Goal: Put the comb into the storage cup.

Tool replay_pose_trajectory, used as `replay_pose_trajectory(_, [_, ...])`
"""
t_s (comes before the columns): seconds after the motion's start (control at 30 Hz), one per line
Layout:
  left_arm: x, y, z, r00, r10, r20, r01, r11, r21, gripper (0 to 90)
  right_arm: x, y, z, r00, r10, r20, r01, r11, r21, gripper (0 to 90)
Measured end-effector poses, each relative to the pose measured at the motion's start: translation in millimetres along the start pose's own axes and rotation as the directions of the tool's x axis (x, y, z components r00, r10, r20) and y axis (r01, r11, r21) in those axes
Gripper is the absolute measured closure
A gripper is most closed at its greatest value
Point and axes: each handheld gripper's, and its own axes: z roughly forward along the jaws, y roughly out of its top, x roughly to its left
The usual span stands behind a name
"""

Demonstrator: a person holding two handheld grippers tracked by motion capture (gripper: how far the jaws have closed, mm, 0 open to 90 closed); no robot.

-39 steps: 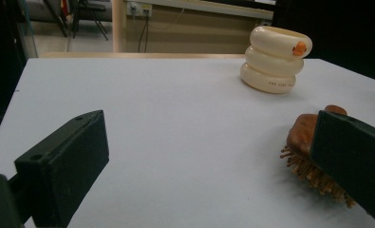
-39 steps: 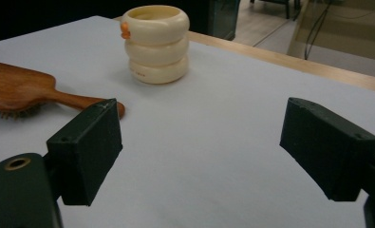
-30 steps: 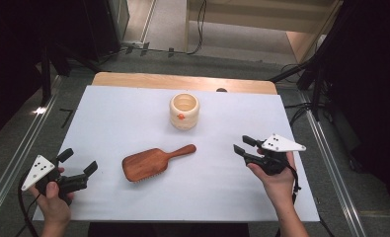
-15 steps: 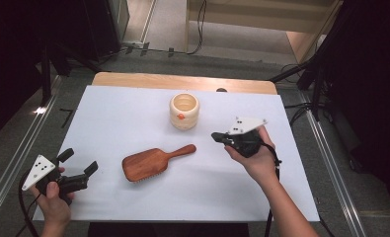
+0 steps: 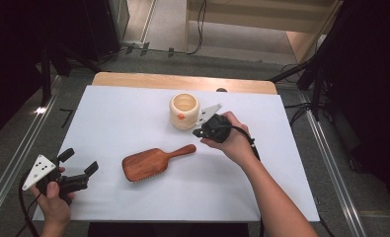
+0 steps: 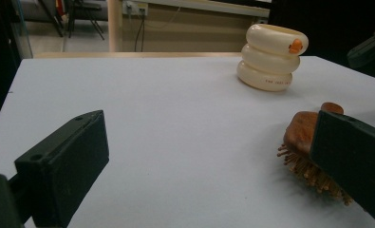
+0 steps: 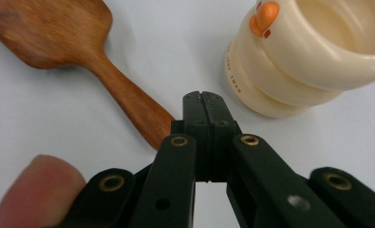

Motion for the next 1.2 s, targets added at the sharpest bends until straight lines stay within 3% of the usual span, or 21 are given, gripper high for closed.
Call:
replay_pose_trajectory(0.23, [0.1,0.1,0.5,1.0,0.0,0.002,0.0,1.0,-0.001,0.0,-0.3,12.1,27.6,0.9979,-0.055,-0.034,0.058,0.994,0.094,88.3])
replay_pose_trajectory(0.47, [0.2,0.2,0.5,1.0,0.001,0.005,-0.001,1.0,-0.001,0.0,-0.4,15.6,45.4,0.9941,-0.099,-0.044,0.104,0.986,0.132,88.3])
replay_pose_trajectory(0.97, [0.2,0.1,0.8,1.0,0.002,0.006,-0.002,1.0,-0.004,0.0,4.0,12.8,65.0,0.9888,-0.135,-0.063,0.146,0.967,0.208,88.3])
replay_pose_trajectory(1.2, [-0.2,0.2,1.0,0.9999,0.01,0.006,-0.01,1.0,0.001,0.0,2.6,8.4,65.8,0.9893,-0.13,-0.065,0.141,0.968,0.209,88.3])
